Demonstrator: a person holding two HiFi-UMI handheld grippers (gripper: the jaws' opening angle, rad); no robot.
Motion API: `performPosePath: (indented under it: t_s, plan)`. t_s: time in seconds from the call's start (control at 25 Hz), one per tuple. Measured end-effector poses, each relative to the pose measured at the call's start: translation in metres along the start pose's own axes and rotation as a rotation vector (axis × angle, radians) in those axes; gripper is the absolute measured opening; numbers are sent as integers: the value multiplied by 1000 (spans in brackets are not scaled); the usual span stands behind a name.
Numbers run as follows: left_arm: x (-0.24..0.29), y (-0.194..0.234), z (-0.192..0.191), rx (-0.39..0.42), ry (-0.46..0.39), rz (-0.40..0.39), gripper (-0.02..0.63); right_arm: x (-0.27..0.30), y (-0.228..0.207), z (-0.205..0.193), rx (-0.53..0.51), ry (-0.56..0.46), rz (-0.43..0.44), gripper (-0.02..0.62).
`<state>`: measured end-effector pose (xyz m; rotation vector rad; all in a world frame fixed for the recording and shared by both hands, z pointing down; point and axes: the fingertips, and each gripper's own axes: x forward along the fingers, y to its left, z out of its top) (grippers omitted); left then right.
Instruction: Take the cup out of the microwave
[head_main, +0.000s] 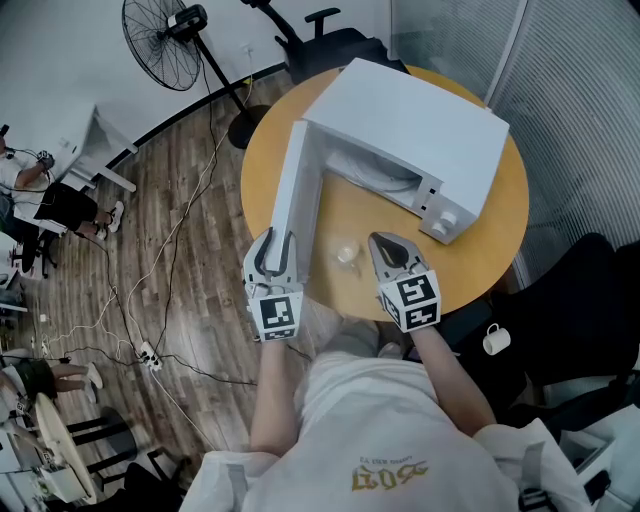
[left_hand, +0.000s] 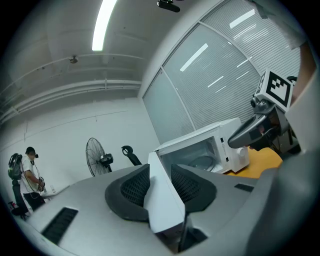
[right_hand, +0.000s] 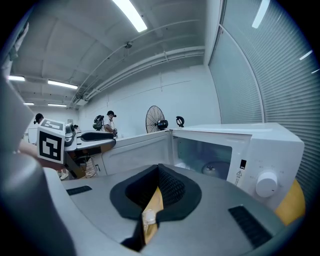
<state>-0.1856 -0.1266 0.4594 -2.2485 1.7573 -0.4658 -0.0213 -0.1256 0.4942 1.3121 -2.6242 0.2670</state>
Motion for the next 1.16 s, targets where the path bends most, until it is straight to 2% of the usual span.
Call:
performPosePath:
  t_s: [0.84,1.16]
  plan:
    - [1,0,-2,6,5,-8,146,3,1,-9,28,19,6,12]
    - [2,0,0,4,0,-8,146,4,-3,-6,49,-9,3,12]
